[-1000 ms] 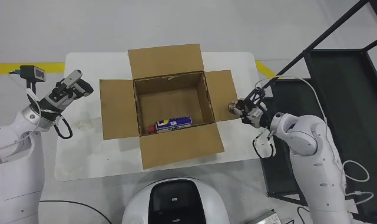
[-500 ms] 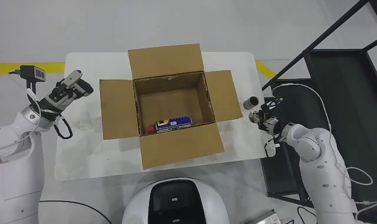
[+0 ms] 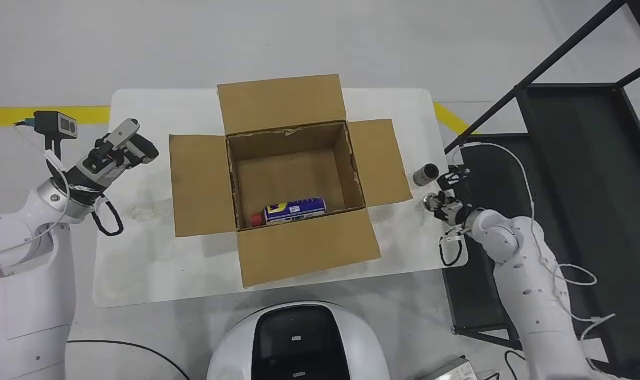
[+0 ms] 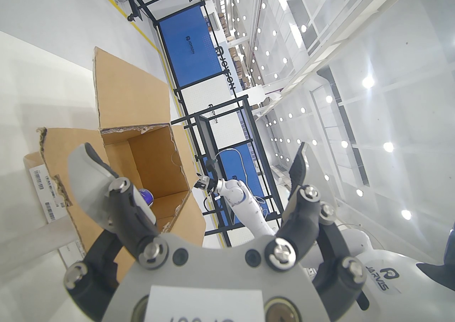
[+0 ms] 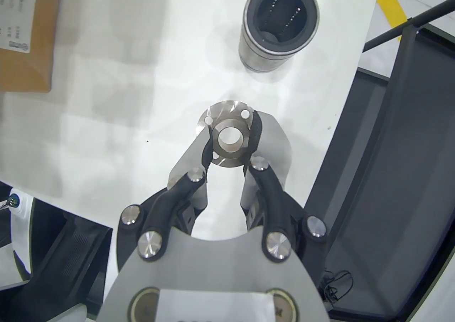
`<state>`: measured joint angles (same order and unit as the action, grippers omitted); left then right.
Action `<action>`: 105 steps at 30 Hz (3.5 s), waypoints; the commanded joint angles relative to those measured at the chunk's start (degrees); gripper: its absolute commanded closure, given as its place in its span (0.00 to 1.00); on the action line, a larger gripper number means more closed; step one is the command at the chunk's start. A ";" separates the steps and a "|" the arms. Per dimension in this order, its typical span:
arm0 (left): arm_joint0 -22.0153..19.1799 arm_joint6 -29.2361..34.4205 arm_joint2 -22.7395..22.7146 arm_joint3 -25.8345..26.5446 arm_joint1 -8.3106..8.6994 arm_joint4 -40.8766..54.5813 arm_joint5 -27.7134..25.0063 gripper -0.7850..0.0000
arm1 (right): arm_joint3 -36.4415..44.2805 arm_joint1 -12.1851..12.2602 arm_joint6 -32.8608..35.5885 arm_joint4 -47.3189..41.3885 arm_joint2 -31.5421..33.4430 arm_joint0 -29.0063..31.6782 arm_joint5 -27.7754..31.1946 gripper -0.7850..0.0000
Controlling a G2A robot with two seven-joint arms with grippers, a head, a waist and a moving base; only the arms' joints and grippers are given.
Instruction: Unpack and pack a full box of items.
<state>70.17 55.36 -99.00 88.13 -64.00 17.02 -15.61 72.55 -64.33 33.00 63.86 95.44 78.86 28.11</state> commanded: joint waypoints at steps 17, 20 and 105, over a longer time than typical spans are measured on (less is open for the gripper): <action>0.00 0.00 0.00 0.00 0.00 0.00 0.00 0.00 | -12.15 -0.77 -4.17 2.05 -6.73 -7.74 -6.16 0.00; 0.00 0.00 0.00 0.00 0.00 0.00 0.00 0.00 | -12.63 -0.76 -4.53 1.79 -6.96 -8.11 -6.51 0.00; 4.79 -5.20 -2.30 2.58 0.37 -0.13 -0.12 0.00 | 4.26 -2.08 10.13 -14.58 -43.25 -37.75 28.01 0.00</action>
<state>74.96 50.16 -101.30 90.71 -63.63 16.89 -15.73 76.95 -66.42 43.24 48.74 52.25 41.09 56.67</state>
